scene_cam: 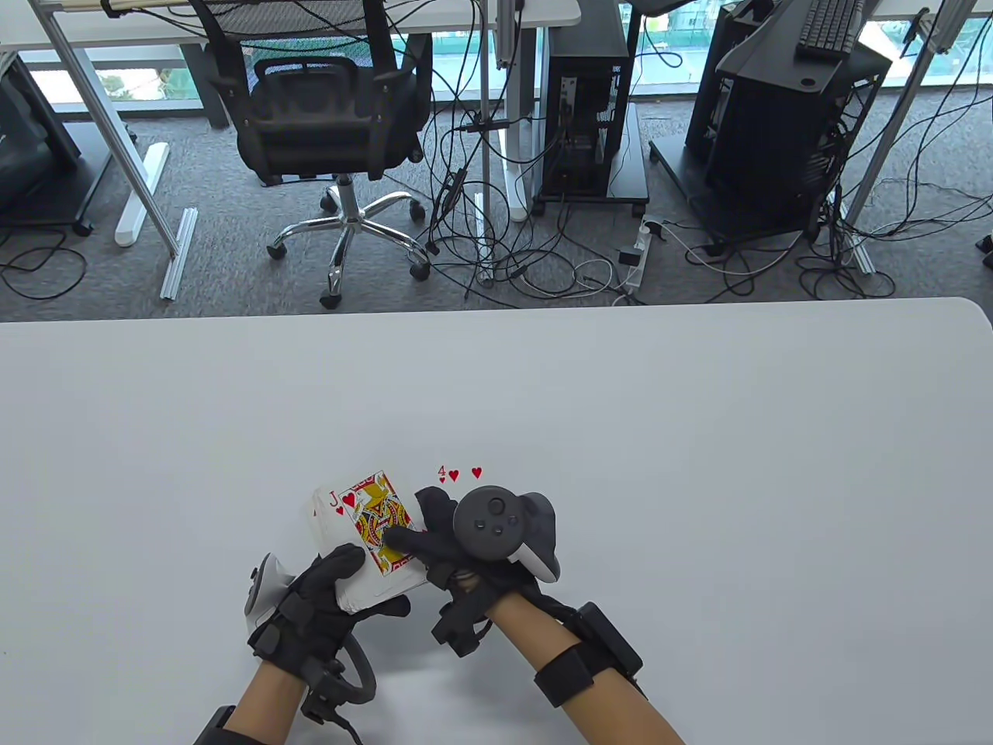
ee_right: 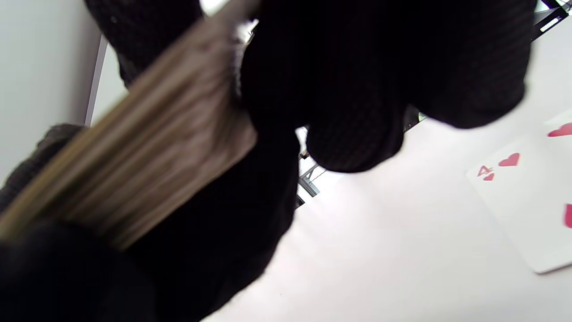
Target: Playing card suit sorting
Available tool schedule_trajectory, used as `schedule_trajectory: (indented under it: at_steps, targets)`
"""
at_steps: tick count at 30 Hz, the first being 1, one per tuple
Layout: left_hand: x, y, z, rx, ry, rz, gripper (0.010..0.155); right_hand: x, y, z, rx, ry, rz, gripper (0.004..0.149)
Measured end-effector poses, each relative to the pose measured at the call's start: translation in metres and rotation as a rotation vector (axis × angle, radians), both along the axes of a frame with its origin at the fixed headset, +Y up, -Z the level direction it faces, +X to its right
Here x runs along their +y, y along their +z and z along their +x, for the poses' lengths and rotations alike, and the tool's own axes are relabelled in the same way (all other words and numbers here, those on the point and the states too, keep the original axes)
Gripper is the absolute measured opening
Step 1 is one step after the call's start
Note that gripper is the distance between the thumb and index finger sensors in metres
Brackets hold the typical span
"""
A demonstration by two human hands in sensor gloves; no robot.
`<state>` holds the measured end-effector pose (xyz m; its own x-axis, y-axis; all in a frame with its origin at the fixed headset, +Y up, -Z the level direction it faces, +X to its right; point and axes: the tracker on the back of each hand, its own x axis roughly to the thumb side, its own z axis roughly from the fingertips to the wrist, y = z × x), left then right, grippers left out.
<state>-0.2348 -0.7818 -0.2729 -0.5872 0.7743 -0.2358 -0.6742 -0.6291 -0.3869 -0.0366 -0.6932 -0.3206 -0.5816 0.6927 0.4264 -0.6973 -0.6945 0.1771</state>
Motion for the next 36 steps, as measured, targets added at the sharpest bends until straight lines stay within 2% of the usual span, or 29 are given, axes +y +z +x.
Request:
schedule_trajectory:
  at_steps: [3,6,8,10,12,15,17,19,23,28,31,36]
  targets:
    - [0.001,-0.001,-0.003,0.015,-0.016,0.017,0.064,0.003,-0.008,0.007,-0.021,0.028,-0.029,0.065]
    - [0.003,-0.001,-0.004,0.029,-0.009,0.015,0.064,0.006,-0.022,0.022,-0.076,-0.017,-0.084,0.058]
    - [0.005,-0.001,-0.004,0.029,-0.012,0.021,0.063,0.003,-0.035,0.034,-0.08,-0.1,-0.187,0.051]
    - [0.006,-0.001,-0.005,0.038,-0.008,0.022,0.063,-0.003,-0.046,0.048,-0.129,-0.218,-0.298,0.048]
    - [0.006,-0.002,-0.009,0.049,0.017,0.02,0.063,-0.012,-0.055,0.06,-0.184,-0.308,-0.334,0.044]
    - [0.01,-0.005,-0.017,0.07,0.037,0.045,0.063,-0.036,-0.066,0.07,-0.257,-0.371,-0.4,0.043]
    - [0.012,-0.006,-0.022,0.089,0.041,0.056,0.063,-0.051,-0.068,0.072,-0.33,-0.287,-0.403,0.042]
    - [0.013,-0.006,-0.026,0.103,0.048,0.058,0.063,-0.065,-0.07,0.067,-0.412,-0.105,-0.368,0.042]
    - [0.013,-0.006,-0.026,0.105,0.057,0.054,0.063,-0.073,-0.074,0.052,-0.447,0.257,-0.293,0.044]
    - [0.011,-0.006,-0.024,0.086,0.051,0.045,0.064,-0.071,-0.076,0.024,-0.414,0.724,-0.151,0.05]
    - [0.01,-0.006,-0.023,0.087,0.046,0.034,0.064,-0.075,-0.076,0.01,-0.387,0.952,-0.114,0.054]
    - [0.01,-0.006,-0.024,0.081,0.048,0.034,0.064,-0.08,-0.075,-0.001,-0.331,1.124,-0.055,0.056]
